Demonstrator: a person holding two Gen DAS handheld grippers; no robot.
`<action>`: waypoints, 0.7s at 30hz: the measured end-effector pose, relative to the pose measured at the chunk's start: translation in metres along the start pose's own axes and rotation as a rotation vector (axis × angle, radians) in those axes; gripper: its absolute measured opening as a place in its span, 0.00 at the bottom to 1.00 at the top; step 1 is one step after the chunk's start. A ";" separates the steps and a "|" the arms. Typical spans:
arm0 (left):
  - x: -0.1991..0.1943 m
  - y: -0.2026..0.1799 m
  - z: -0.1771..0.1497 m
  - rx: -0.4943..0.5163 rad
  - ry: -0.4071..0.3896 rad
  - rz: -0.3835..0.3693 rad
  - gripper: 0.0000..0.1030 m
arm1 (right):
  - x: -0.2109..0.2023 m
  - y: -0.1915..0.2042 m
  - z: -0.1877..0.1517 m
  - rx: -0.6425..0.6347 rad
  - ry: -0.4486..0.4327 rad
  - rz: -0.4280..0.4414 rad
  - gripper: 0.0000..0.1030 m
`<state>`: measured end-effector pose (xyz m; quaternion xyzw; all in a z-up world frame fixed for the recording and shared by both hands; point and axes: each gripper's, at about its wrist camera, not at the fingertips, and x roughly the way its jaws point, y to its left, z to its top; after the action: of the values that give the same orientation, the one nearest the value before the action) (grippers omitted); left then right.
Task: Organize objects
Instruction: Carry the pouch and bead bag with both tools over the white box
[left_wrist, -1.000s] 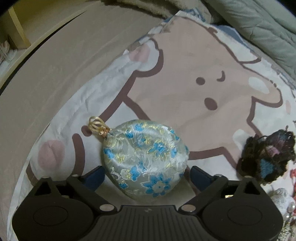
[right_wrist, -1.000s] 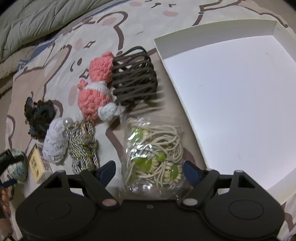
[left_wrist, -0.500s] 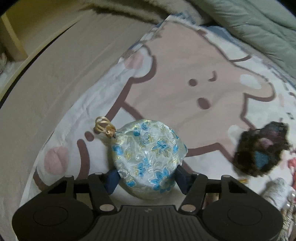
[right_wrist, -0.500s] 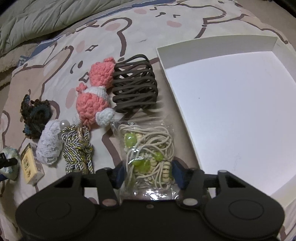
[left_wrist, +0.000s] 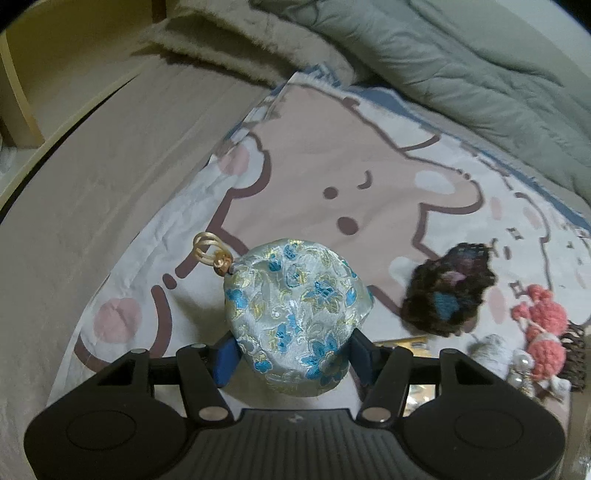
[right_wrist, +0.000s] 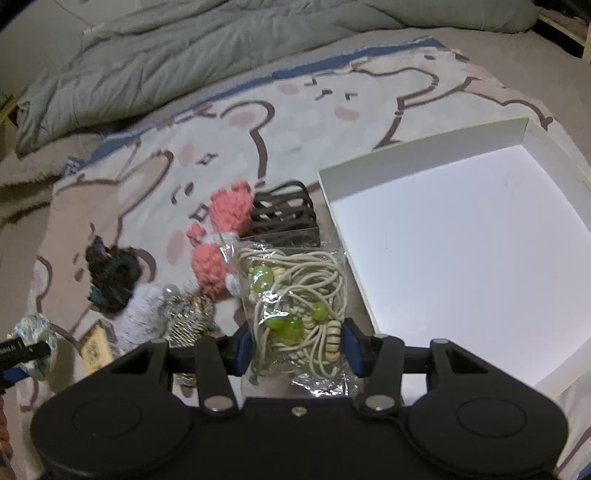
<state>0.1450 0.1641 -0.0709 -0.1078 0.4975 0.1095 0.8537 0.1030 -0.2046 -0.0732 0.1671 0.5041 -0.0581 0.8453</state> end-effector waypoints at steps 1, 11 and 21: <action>-0.004 -0.001 -0.001 0.004 -0.007 -0.010 0.60 | -0.003 0.000 0.000 0.003 -0.007 0.008 0.48; -0.052 -0.026 -0.017 0.081 -0.089 -0.100 0.60 | -0.040 0.016 -0.006 -0.064 -0.102 0.034 0.48; -0.089 -0.058 -0.037 0.170 -0.151 -0.181 0.60 | -0.056 0.028 -0.012 -0.183 -0.187 -0.010 0.48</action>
<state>0.0885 0.0907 -0.0070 -0.0711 0.4275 -0.0028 0.9012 0.0733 -0.1785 -0.0234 0.0806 0.4272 -0.0313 0.9000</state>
